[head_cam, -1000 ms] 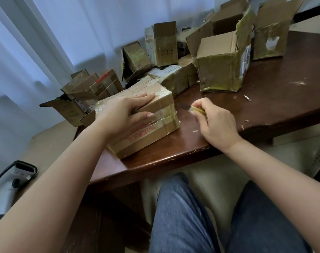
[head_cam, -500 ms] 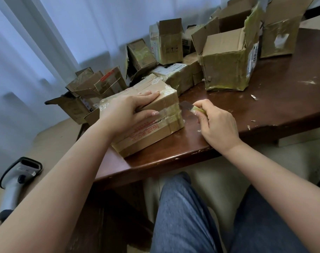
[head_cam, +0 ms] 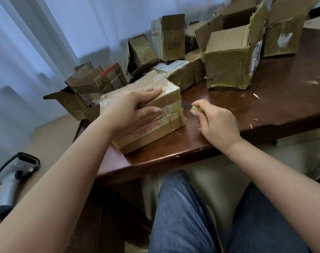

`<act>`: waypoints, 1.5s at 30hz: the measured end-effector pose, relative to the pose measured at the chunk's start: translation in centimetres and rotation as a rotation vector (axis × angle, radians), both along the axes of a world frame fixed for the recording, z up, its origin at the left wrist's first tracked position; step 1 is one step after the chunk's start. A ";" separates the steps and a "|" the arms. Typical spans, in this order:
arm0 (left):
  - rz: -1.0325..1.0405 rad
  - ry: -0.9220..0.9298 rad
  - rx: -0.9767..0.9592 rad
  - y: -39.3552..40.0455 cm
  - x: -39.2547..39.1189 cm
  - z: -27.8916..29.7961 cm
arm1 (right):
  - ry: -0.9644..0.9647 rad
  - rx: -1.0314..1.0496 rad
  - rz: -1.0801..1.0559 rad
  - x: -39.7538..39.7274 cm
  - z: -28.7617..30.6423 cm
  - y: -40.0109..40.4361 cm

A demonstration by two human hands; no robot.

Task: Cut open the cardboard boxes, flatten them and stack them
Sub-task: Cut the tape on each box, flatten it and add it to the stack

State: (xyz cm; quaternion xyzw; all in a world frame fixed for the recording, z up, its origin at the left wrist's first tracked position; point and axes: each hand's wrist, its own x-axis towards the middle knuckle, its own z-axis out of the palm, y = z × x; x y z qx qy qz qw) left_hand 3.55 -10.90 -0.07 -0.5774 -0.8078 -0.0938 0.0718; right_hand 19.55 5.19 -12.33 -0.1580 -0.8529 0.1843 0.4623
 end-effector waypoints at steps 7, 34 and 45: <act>0.012 -0.010 0.004 0.0 0.1 0.0 | 0.010 0.105 -0.081 0.3 -0.2 -0.2; -0.066 -0.391 0.070 0.8 2.6 3.4 | -0.127 -0.171 -0.216 3.2 1.9 -1.3; -0.085 -0.315 -0.056 -3.6 1.8 1.1 | -0.018 -0.113 -0.260 4.0 1.4 -3.0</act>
